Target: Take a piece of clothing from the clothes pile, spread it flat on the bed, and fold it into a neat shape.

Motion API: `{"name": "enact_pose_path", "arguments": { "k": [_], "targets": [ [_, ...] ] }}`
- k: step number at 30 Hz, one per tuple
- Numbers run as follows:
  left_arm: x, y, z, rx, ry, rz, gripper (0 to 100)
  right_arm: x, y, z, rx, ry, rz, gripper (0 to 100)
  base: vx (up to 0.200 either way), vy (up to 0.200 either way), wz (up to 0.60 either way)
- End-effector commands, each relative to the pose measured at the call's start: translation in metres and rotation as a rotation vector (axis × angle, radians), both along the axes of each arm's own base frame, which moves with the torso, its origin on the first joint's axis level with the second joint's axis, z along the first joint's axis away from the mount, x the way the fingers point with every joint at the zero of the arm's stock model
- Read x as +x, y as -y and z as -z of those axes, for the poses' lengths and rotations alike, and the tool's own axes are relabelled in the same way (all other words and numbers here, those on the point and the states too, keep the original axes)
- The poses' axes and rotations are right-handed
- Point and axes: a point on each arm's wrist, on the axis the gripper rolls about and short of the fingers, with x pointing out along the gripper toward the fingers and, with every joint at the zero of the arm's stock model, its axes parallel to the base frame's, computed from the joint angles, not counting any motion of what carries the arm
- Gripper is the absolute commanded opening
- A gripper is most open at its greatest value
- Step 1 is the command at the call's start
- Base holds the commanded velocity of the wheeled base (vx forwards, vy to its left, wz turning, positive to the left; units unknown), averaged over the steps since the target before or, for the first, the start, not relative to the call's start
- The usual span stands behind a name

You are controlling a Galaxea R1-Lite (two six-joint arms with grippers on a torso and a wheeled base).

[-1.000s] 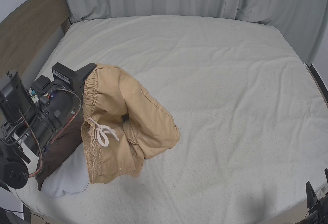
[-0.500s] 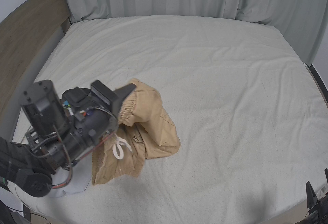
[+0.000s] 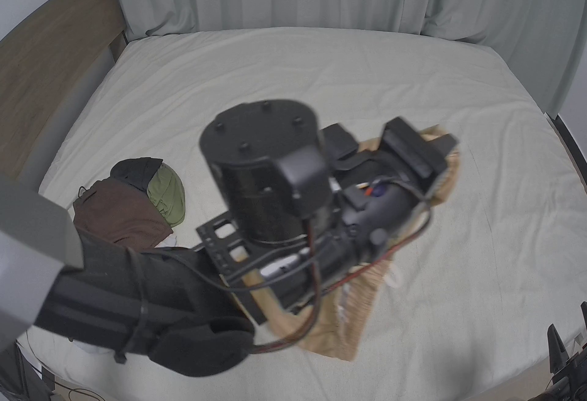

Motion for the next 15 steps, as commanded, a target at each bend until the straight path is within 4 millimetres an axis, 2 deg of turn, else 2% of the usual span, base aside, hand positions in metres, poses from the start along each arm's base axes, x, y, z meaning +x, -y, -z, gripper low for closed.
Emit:
{"name": "enact_pose_path", "arguments": {
  "k": [1,2,3,4,5,8,11,15],
  "targets": [
    [-0.050,0.037,-0.061,-0.190,0.062,0.240,0,0.000,0.000,0.005,0.000,-0.003,-0.002,100,0.000,0.000,0.00],
    [-0.051,0.035,-0.065,-0.203,0.063,0.242,0,0.000,0.000,0.005,0.000,-0.005,0.000,100,0.000,0.000,0.00],
    [-0.052,0.029,-0.079,-0.244,0.060,0.242,0,0.000,0.000,0.005,0.000,-0.003,-0.002,100,0.000,0.000,0.00],
    [-0.051,0.025,-0.082,-0.253,0.059,0.235,0,0.000,0.000,0.005,-0.002,-0.005,0.000,100,0.000,0.000,0.00],
    [-0.048,0.021,-0.083,-0.251,0.060,0.223,0,0.000,0.000,0.005,0.000,-0.003,-0.002,100,0.000,0.000,0.00],
    [-0.017,-0.001,-0.069,-0.203,0.046,0.119,0,0.000,0.000,0.005,0.000,-0.003,-0.002,100,0.000,0.000,0.00],
    [0.018,-0.037,-0.036,-0.085,0.014,-0.018,0,0.000,0.000,0.005,0.000,-0.005,0.000,100,0.000,0.000,0.00],
    [0.045,-0.071,0.011,0.113,0.044,-0.152,0,0.000,0.000,0.005,0.000,-0.003,0.000,100,0.000,0.000,0.00]
  ]
}}
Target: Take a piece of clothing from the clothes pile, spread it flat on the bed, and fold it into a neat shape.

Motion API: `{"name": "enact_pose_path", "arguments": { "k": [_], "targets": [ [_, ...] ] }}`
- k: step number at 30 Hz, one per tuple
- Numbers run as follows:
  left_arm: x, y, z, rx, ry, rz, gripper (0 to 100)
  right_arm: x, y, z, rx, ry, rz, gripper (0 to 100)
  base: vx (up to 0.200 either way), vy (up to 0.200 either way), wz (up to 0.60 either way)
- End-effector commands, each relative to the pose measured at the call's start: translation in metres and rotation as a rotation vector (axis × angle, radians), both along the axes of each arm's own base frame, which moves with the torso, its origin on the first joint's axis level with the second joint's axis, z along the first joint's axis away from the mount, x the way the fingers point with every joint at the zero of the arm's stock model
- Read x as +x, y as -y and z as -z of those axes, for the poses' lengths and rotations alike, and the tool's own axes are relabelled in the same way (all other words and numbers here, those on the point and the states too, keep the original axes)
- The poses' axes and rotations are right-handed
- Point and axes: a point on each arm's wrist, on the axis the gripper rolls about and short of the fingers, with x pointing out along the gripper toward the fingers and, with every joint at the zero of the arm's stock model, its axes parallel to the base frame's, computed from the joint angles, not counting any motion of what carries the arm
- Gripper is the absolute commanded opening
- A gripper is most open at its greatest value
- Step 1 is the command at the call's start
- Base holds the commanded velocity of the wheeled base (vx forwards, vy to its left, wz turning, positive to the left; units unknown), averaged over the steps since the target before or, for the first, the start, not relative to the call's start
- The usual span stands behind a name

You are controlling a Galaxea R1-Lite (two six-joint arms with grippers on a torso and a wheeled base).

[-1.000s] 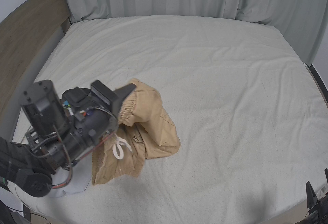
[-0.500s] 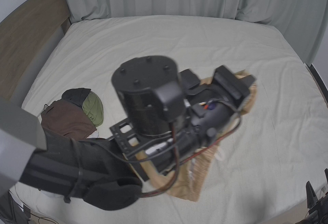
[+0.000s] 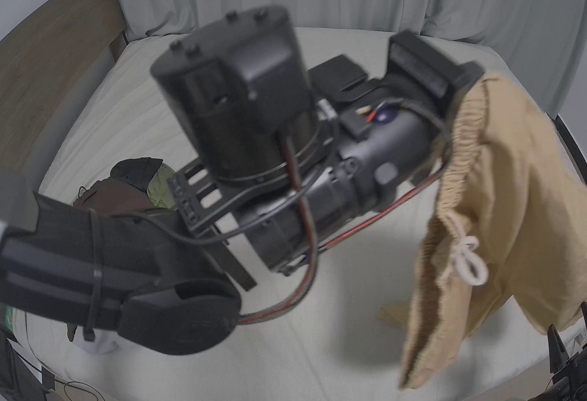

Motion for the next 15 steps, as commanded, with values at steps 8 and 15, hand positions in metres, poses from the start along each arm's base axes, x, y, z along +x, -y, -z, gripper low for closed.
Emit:
{"name": "enact_pose_path", "arguments": {
  "k": [8,15],
  "targets": [
    [0.064,-0.101,0.129,0.400,0.148,-0.344,0,0.000,0.000,0.005,0.000,-0.005,0.001,100,0.000,0.000,0.00],
    [0.065,-0.123,0.174,0.551,0.241,-0.398,0,0.000,0.000,0.005,0.000,-0.003,0.000,100,0.000,0.000,0.00]
  ]
}}
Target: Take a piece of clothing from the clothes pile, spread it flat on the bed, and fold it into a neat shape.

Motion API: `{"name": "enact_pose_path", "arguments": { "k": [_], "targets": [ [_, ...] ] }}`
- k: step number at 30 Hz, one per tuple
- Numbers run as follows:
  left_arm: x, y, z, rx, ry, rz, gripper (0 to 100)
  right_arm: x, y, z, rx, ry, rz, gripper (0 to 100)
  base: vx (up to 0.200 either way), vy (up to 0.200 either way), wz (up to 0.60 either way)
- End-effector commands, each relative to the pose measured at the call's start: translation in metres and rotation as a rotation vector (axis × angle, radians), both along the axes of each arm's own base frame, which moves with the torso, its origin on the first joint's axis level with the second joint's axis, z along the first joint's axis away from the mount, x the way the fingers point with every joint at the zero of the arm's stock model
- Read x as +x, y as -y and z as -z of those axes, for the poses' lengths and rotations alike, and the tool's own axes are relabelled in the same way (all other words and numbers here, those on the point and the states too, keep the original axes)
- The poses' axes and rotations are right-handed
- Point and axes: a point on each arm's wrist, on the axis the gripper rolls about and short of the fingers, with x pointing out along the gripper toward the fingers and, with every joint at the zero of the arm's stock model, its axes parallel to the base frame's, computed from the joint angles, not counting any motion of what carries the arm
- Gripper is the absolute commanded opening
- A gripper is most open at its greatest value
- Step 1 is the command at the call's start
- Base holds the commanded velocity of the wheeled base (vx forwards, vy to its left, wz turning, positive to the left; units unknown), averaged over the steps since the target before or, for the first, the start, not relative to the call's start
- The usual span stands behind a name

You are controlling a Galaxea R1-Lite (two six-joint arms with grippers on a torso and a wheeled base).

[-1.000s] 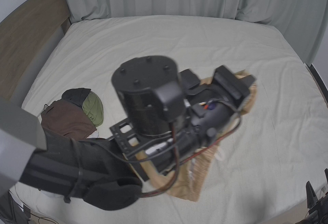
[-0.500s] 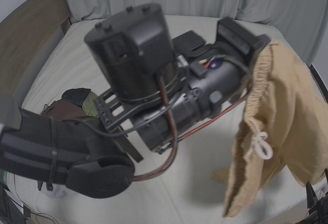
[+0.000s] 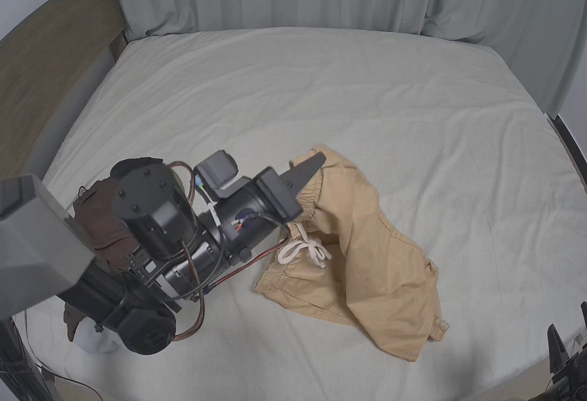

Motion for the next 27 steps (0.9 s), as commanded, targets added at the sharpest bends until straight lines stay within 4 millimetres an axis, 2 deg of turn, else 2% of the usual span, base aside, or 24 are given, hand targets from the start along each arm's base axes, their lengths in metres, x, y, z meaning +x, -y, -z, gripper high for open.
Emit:
{"name": "enact_pose_path", "arguments": {
  "k": [1,6,11,15,21,27],
  "targets": [
    [0.009,-0.028,0.062,0.206,-0.088,-0.074,0,0.000,0.000,0.005,0.000,-0.005,-0.001,100,0.000,0.000,0.00],
    [0.012,-0.050,0.059,0.238,-0.067,-0.138,0,0.000,0.000,0.005,-0.002,-0.005,-0.002,100,0.000,0.000,0.00],
    [0.019,-0.083,0.073,0.390,-0.034,-0.244,0,0.000,0.000,0.005,-0.005,-0.003,-0.002,100,0.000,0.000,0.00],
    [0.014,-0.104,0.083,0.505,-0.021,-0.280,0,0.000,0.000,0.005,-0.008,-0.004,-0.004,100,0.000,0.000,0.00],
    [0.020,-0.126,0.088,0.605,0.013,-0.341,0,0.000,0.000,0.005,-0.012,-0.003,-0.005,100,0.000,0.000,0.00],
    [0.030,-0.131,0.095,0.599,0.013,-0.301,0,0.000,0.000,0.005,-0.014,-0.001,-0.007,100,0.000,0.000,0.00]
  ]
}}
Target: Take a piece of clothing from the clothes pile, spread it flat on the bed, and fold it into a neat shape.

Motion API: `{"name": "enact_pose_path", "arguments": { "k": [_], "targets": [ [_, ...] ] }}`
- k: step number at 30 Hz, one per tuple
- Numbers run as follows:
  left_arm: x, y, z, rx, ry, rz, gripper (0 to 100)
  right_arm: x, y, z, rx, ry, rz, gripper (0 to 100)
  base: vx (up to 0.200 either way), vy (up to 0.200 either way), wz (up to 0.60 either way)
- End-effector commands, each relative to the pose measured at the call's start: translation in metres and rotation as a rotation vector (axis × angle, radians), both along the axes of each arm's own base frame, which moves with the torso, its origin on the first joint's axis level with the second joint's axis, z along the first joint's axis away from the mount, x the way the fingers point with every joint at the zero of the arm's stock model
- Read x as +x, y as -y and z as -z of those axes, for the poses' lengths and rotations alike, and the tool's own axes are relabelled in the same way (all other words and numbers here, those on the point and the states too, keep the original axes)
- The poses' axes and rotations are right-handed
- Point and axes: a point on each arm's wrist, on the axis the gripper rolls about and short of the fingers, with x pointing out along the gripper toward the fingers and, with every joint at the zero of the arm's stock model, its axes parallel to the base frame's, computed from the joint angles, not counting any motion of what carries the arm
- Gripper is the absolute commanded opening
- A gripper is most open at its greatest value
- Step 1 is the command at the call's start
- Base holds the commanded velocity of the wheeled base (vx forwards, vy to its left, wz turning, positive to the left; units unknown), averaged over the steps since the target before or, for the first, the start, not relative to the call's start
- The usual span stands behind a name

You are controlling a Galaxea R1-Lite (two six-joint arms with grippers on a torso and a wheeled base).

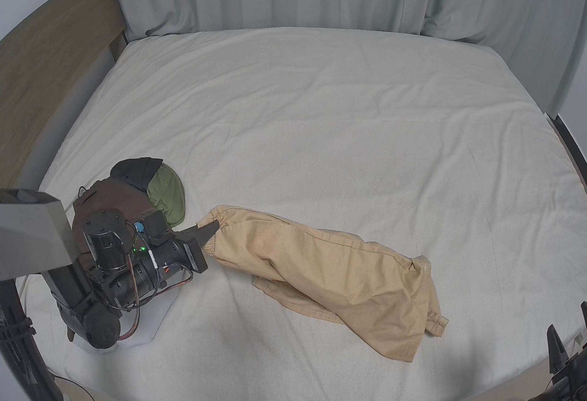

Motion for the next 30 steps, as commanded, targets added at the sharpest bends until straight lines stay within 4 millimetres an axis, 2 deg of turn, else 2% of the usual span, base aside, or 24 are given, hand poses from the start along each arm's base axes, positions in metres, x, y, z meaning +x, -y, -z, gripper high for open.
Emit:
{"name": "enact_pose_path", "arguments": {
  "k": [1,8,30],
  "targets": [
    [0.010,-0.007,0.009,0.007,-0.016,-0.015,0,0.000,0.000,0.005,-0.002,-0.003,-0.002,100,0.000,0.000,0.00],
    [0.017,-0.010,0.031,0.083,-0.042,-0.011,0,0.000,0.000,0.005,-0.002,-0.001,-0.002,100,0.000,0.000,0.00],
    [0.019,-0.007,0.040,0.088,-0.066,-0.004,0,0.000,0.000,0.005,0.013,-0.002,-0.002,100,0.000,0.000,0.00]
  ]
}}
